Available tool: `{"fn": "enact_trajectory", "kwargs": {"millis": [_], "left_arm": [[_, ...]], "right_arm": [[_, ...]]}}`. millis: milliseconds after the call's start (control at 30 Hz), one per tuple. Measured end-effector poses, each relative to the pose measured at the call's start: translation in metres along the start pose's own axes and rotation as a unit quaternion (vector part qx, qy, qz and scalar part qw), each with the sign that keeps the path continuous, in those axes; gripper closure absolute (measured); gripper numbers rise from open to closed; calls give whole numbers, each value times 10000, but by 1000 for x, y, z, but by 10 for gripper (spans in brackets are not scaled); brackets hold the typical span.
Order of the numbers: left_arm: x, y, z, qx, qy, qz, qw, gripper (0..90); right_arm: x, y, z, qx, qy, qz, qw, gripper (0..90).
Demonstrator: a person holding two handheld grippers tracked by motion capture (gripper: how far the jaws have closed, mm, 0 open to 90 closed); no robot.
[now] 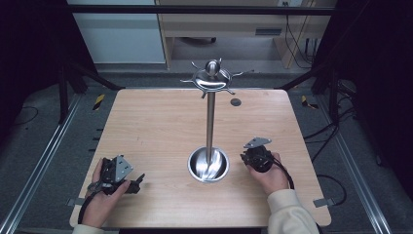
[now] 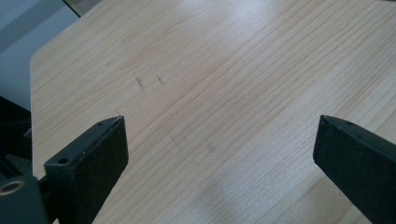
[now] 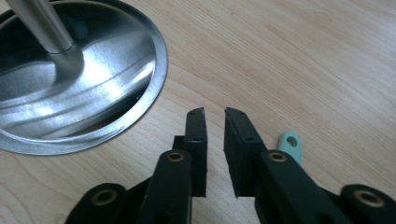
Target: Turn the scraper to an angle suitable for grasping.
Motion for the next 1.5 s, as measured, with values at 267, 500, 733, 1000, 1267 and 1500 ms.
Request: {"fn": "enact_trajectory", "kwargs": {"millis": [267, 500, 733, 1000, 1267, 1500], "left_arm": [[-1, 0, -3, 29, 9, 3, 10000, 31], [0, 1, -2, 5, -11, 35, 10000, 31], [-1, 0, -3, 42, -2, 25, 10000, 31], [1, 2, -3, -13, 26, 69, 10000, 31], [0, 2, -2, -1, 13, 82, 10000, 31], [0, 2, -2, 5, 10, 89, 10000, 31]], "right_arm": [[-4, 11, 5, -39, -196, 136, 9997, 900], [-11, 31, 4, -198, -231, 405, 9987, 900], [-16, 36, 7, -200, -303, 503, 9981, 900], [-21, 36, 11, -269, -530, 465, 9971, 900], [-22, 34, 11, -206, -534, 518, 9970, 900], [-25, 38, 11, -281, -607, 586, 9960, 900]]}}
Point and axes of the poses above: each handheld gripper's, and its own axes: z roughly forward along the jaws, x roughly out of its top, y roughly to its right, the point moved 7 cm from there along z, roughly forward along the jaws, and after that the axes turned 2 degrees about -z, right-handed, at the moved point
